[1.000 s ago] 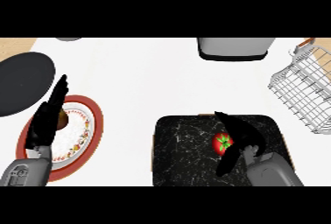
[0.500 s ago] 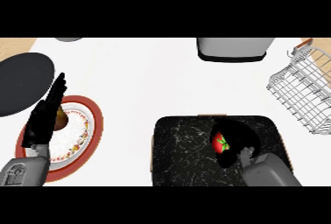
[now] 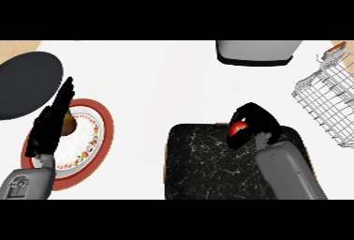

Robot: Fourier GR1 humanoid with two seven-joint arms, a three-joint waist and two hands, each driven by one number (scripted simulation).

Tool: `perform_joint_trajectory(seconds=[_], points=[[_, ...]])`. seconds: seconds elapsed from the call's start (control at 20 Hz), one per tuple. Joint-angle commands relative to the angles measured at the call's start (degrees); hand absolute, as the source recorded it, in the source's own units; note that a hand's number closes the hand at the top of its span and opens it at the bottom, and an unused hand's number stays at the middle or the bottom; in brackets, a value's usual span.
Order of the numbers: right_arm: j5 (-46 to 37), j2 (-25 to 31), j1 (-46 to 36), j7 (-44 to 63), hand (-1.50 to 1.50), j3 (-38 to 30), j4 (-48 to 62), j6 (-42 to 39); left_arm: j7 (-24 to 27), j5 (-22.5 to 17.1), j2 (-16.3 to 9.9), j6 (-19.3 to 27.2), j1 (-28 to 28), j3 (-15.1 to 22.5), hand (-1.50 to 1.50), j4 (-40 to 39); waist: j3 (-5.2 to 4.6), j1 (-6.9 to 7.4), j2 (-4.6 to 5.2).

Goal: Pick the tomato from the tray and place it in the tiered basket

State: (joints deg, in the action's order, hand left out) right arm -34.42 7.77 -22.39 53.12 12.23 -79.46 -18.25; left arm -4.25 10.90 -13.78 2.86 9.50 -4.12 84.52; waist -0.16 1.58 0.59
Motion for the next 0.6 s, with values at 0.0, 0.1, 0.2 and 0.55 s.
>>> perform_joint_trajectory(seconds=[0.0, 0.1, 0.2, 0.55], points=[[-5.9, -0.2, -7.6, 11.5, 1.50, -9.6, 5.8, 11.8, 0.4, 0.2, 0.4, 0.1, 0.7, 0.6, 0.00, 0.6, 0.00, 1.84, 1.11], [-9.0, -0.5, -11.8, 14.2, 1.50, -12.2, 8.9, 17.0, 0.5, 0.9, 0.5, -0.5, 0.9, 1.9, 0.00, 0.5, 0.07, 3.05, 1.45], [-14.0, -0.8, -16.0, 16.2, 1.50, -12.7, 11.7, 22.5, 0.5, 0.5, 0.3, -0.8, 2.3, 1.5, 0.00, 0.2, 0.02, 4.00, 1.62], [-31.9, 4.2, -28.1, 19.1, 1.50, -16.1, 16.3, 36.3, 0.7, 1.1, 0.8, -0.7, 2.2, 2.3, 0.00, -0.6, -0.14, 4.26, 1.18]])
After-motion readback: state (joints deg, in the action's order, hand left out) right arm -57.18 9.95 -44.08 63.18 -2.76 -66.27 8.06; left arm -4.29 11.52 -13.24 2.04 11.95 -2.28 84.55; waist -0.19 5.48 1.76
